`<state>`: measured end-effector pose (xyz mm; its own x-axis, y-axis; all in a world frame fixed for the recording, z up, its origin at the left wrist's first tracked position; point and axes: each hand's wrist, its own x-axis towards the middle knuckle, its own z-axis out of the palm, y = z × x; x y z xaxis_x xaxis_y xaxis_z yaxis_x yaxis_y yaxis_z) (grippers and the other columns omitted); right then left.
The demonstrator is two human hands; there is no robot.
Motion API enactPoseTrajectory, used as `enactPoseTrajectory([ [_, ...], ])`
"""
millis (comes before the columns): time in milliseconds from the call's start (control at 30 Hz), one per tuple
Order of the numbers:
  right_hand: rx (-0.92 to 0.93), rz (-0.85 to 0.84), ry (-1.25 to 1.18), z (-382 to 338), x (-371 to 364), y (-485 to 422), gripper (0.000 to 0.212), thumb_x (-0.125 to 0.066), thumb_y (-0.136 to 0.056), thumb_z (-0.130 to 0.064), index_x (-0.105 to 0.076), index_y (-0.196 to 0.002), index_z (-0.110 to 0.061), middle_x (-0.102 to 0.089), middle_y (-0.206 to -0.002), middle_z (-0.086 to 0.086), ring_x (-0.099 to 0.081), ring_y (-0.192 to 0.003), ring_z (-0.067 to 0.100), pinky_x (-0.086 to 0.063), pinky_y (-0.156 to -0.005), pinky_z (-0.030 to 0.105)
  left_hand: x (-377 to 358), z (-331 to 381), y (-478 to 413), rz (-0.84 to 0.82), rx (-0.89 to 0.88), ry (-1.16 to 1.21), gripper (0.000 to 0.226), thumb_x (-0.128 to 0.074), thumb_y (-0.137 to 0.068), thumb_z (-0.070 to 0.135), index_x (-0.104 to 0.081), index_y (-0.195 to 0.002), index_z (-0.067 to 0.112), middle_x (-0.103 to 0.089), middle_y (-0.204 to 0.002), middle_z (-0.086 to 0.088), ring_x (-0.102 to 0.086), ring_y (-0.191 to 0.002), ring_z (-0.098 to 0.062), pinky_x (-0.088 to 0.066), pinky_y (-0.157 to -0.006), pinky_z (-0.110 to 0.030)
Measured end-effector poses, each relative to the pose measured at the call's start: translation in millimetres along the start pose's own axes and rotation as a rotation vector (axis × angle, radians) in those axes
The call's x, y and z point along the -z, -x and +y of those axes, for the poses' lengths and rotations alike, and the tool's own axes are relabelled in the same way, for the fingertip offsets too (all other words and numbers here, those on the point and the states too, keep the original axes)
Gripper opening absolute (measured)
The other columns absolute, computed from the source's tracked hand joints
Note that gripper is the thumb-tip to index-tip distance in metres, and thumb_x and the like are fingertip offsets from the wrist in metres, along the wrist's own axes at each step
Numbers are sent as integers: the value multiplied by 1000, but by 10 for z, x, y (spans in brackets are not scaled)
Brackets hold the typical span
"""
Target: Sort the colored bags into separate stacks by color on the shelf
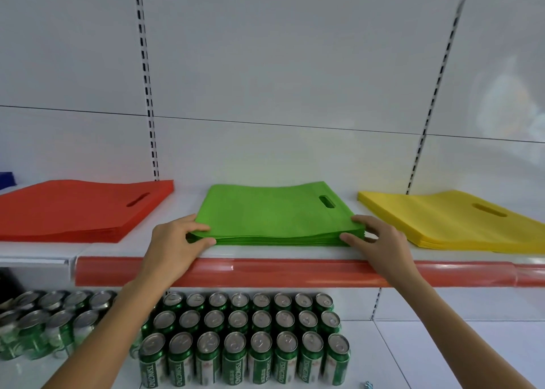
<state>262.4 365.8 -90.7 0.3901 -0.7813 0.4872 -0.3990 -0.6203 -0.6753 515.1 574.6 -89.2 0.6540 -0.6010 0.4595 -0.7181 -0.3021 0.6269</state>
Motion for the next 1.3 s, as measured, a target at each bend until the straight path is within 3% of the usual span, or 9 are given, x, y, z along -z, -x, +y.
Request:
enactPoseTrajectory([
  [100,8,27,-31,-1,6,-1,36,-75,-79,-19,-66,-113,-11,-62,-122,1,-52,-98,7,-35,-66,-7,1,-10,-4,13,9,20,32,-81,-67,23,-74,-97,14,-59,-127,-10,-57,-114,-20,-34,-99,-20],
  [267,-1,12,-3,34,12,23,38,-74,-79,-26,-66,-114,-14,-61,-122,-1,-51,-96,7,-36,-65,-5,-12,-14,-9,-1,-12,36,32,-80,-69,26,-73,-98,13,-58,-128,-13,-56,-115,-21,-38,-99,-25],
  [467,-8,26,47,53,35,-20,36,-72,-80,-26,-66,-114,-16,-65,-118,5,-58,-101,17,-36,-78,23,-76,39,-30,14,-56,26,30,-74,-77,25,-71,-102,10,-66,-114,-4,-58,-111,-20,-37,-95,-22],
  [600,3,23,61,-51,-32,-45,34,-73,-79,-25,-68,-111,-14,-68,-111,8,-59,-107,21,-35,-77,23,-12,-62,-62,18,-13,9,42,-73,-77,30,-66,-114,11,-64,-118,-5,-57,-110,-18,-39,-96,-26],
  [733,8,-64,114,-83,-42,1,47,-78,-75,-27,-63,-118,-18,-62,-102,0,-53,-92,14,-33,-75,22,26,-160,-83,-56,-7,-44,51,-75,-74,34,-61,-120,16,-59,-125,-8,-50,-118,-23,-38,-98,-29],
  [900,21,-77,198,-79,-24,-22,47,-77,-76,-25,-61,-119,-18,-64,-109,11,-51,-87,19,-33,-71,25,-6,-167,-140,-48,21,-44,48,-76,-74,31,-63,-117,15,-63,-114,-13,-54,-107,-26,-40,-87,-28],
  [1100,18,-59,209,-69,-25,-10,46,-76,-78,-26,-61,-120,-17,-65,-108,11,-48,-84,17,-33,-69,24,-63,-118,-107,-29,4,-55,45,-73,-78,29,-62,-119,13,-64,-114,-13,-54,-108,-28,-41,-90,-31],
  [1233,33,-64,252,-50,-51,8,47,-73,-81,-26,-58,-124,-16,-63,-93,8,-50,-76,18,-33,-59,26,-68,-126,-95,-65,-2,-74,51,-70,-80,31,-55,-127,16,-63,-117,-13,-52,-112,-29,-42,-92,-34],
  [1300,31,-64,262,-38,-78,13,48,-71,-82,-27,-56,-127,-15,-63,-94,7,-50,-78,17,-34,-63,25,-66,-109,-75,-73,-10,-81,50,-67,-84,31,-54,-129,16,-61,-122,-11,-51,-116,-29,-40,-93,-33],
])
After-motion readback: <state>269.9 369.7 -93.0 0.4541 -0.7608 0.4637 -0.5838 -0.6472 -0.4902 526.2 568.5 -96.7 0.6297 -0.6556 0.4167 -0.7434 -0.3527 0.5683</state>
